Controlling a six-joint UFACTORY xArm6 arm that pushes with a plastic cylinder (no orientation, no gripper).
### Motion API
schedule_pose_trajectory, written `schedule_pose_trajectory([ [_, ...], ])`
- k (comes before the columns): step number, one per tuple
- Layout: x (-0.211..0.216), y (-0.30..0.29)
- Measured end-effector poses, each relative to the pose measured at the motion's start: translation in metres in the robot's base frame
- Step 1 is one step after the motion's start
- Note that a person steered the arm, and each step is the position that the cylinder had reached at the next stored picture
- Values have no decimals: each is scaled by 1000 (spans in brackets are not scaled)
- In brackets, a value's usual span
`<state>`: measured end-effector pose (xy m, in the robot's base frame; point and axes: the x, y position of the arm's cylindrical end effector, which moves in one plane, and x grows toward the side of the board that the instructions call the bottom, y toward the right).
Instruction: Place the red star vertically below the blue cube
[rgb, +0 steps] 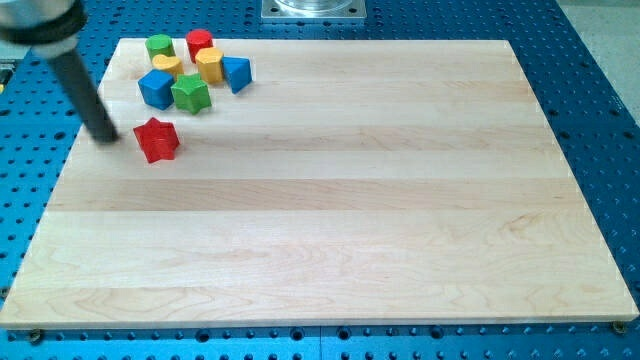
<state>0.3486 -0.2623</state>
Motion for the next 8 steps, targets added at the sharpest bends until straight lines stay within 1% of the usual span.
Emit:
schedule_pose_trajectory([
  [1, -46, -8],
  [2, -51, 16],
  [5, -46, 16],
  [6, -34, 16],
  [8, -29, 17],
])
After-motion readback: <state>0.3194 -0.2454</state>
